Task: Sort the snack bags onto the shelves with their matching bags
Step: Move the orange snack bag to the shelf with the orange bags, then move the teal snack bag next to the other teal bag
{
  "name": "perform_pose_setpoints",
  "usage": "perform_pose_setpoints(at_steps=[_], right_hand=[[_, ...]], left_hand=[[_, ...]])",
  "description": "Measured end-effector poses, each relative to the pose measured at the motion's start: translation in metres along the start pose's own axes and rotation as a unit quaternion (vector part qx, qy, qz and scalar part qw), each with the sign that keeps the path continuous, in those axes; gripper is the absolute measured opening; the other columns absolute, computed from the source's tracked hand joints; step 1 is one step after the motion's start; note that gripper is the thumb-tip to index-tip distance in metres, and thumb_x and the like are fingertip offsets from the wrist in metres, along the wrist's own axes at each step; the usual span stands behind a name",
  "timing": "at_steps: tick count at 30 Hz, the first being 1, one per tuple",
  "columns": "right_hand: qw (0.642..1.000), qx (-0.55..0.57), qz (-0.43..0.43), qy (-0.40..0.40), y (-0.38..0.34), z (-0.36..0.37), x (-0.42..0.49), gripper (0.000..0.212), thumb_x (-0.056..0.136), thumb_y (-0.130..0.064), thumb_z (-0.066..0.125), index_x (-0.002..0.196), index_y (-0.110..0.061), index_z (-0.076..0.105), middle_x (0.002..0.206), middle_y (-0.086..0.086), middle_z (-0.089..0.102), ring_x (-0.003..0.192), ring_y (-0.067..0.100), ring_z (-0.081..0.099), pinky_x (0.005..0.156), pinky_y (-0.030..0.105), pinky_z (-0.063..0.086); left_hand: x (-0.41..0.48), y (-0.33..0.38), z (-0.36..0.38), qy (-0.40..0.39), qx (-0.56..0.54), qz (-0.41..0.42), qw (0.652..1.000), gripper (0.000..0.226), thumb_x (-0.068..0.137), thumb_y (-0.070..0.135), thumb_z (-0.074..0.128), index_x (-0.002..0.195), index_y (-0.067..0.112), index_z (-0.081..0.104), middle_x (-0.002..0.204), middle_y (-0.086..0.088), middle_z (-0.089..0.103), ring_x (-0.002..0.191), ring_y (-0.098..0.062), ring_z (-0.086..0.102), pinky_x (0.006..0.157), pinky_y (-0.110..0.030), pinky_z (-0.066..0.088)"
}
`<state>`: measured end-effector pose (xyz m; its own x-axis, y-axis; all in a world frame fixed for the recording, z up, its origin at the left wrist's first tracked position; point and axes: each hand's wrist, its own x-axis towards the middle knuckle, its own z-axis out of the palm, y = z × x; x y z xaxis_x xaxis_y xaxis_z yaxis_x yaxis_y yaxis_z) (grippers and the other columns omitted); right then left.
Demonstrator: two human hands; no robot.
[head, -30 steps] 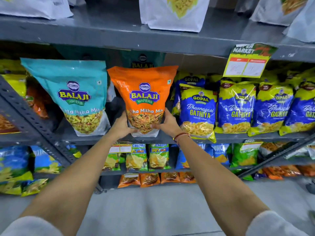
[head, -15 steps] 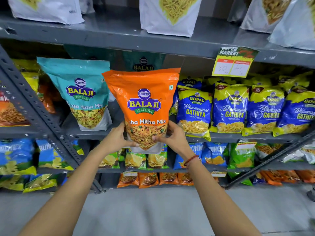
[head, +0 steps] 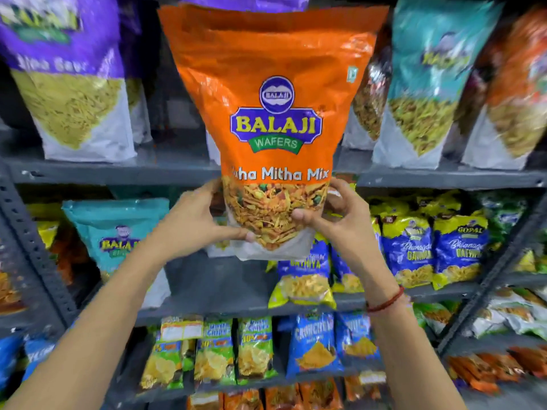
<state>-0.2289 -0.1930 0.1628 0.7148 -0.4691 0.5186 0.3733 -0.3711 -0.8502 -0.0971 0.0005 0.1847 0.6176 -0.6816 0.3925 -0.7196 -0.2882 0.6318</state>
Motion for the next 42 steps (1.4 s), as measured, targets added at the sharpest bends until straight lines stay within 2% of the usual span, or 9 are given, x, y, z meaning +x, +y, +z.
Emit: perform_pose_setpoints(at_steps=[4, 7, 11, 15, 24, 29, 32, 37, 42], right_hand=[[0.999, -0.002, -0.049, 0.024, -0.033, -0.032, 0.039, 0.068, 0.060, -0.034, 0.084, 0.119, -0.017, 0.054, 0.104, 0.008, 0.073, 0.098, 0.017, 0.070, 0.081, 0.033, 0.057], [0.997, -0.022, -0.068, 0.031, -0.049, -0.054, 0.069, 0.056, 0.070, -0.014, 0.082, 0.116, -0.016, 0.050, 0.102, 0.004, 0.072, 0.091, 0.006, 0.069, 0.078, 0.024, 0.056], [0.998, -0.032, -0.054, 0.028, -0.051, -0.077, 0.105, 0.056, 0.077, -0.007, 0.075, 0.125, -0.010, 0.045, 0.114, 0.015, 0.067, 0.101, 0.021, 0.067, 0.085, 0.030, 0.058], [0.998, -0.048, -0.037, 0.015, -0.044, -0.093, 0.132, 0.047, 0.083, -0.002, 0.066, 0.122, -0.010, 0.041, 0.116, 0.019, 0.063, 0.094, 0.020, 0.066, 0.074, 0.021, 0.058], [0.996, -0.088, 0.023, 0.010, -0.013, -0.105, 0.155, 0.063, 0.090, -0.016, 0.061, 0.141, -0.008, 0.026, 0.138, 0.012, 0.050, 0.124, 0.020, 0.050, 0.102, 0.033, 0.043], [0.984, -0.175, 0.009, 0.037, -0.005, -0.099, 0.157, 0.079, 0.084, -0.050, 0.062, 0.144, -0.013, 0.029, 0.141, 0.004, 0.048, 0.128, 0.017, 0.046, 0.109, 0.042, 0.040], [0.980, -0.188, -0.021, 0.059, -0.010, -0.106, 0.147, 0.064, 0.089, -0.032, 0.063, 0.140, -0.009, 0.033, 0.111, -0.011, 0.053, 0.105, 0.012, 0.053, 0.086, 0.015, 0.049], [0.942, -0.223, -0.124, 0.217, -0.008, -0.145, 0.141, 0.048, 0.087, -0.027, 0.066, 0.129, -0.010, 0.048, 0.121, 0.003, 0.058, 0.103, 0.023, 0.060, 0.088, 0.041, 0.052], [0.905, -0.259, -0.097, 0.323, 0.004, -0.193, 0.146, 0.049, 0.084, -0.035, 0.069, 0.122, -0.009, 0.052, 0.118, 0.007, 0.058, 0.111, 0.024, 0.054, 0.096, 0.046, 0.047]], left_hand=[[0.045, 0.044, -0.008, 0.017, -0.004, 0.050, 0.999, 0.080, 0.048, 0.040, 0.087, 0.116, 0.023, 0.049, 0.094, 0.016, 0.065, 0.082, 0.014, 0.060, 0.073, -0.003, 0.044], [0.083, 0.067, -0.006, 0.026, -0.016, 0.067, 0.997, 0.081, 0.051, 0.039, 0.086, 0.120, 0.023, 0.047, 0.110, 0.004, 0.066, 0.099, -0.009, 0.061, 0.088, -0.027, 0.048], [0.123, 0.081, 0.006, 0.024, -0.023, 0.082, 0.996, 0.097, 0.037, 0.063, 0.081, 0.119, 0.025, 0.045, 0.121, 0.000, 0.064, 0.108, -0.021, 0.060, 0.094, -0.045, 0.048], [0.156, 0.085, 0.024, 0.001, -0.046, 0.062, 0.997, 0.101, 0.039, 0.058, 0.083, 0.125, 0.022, 0.044, 0.129, -0.001, 0.059, 0.117, -0.022, 0.055, 0.101, -0.039, 0.043], [0.201, 0.076, 0.054, -0.016, -0.019, 0.005, 1.000, 0.087, 0.056, 0.045, 0.083, 0.128, 0.018, 0.043, 0.136, -0.006, 0.053, 0.121, -0.027, 0.050, 0.099, -0.037, 0.040], [0.205, 0.079, 0.055, -0.008, -0.024, -0.036, 0.999, 0.089, 0.055, 0.043, 0.084, 0.128, 0.013, 0.043, 0.135, -0.010, 0.053, 0.120, -0.029, 0.050, 0.098, -0.038, 0.041], [0.198, 0.087, 0.063, 0.038, -0.022, -0.059, 0.997, 0.094, 0.060, 0.034, 0.083, 0.134, 0.007, 0.033, 0.138, -0.016, 0.048, 0.124, -0.034, 0.046, 0.096, -0.039, 0.039], [0.172, 0.126, 0.105, 0.266, -0.005, 0.133, 0.955, 0.076, 0.077, 0.024, 0.070, 0.139, 0.012, 0.029, 0.142, -0.015, 0.037, 0.132, -0.031, 0.032, 0.108, -0.043, 0.028], [0.185, 0.182, 0.152, 0.192, -0.007, 0.273, 0.942, 0.051, 0.087, 0.019, 0.056, 0.135, 0.010, 0.040, 0.141, -0.008, 0.041, 0.132, -0.020, 0.035, 0.110, -0.028, 0.024]])
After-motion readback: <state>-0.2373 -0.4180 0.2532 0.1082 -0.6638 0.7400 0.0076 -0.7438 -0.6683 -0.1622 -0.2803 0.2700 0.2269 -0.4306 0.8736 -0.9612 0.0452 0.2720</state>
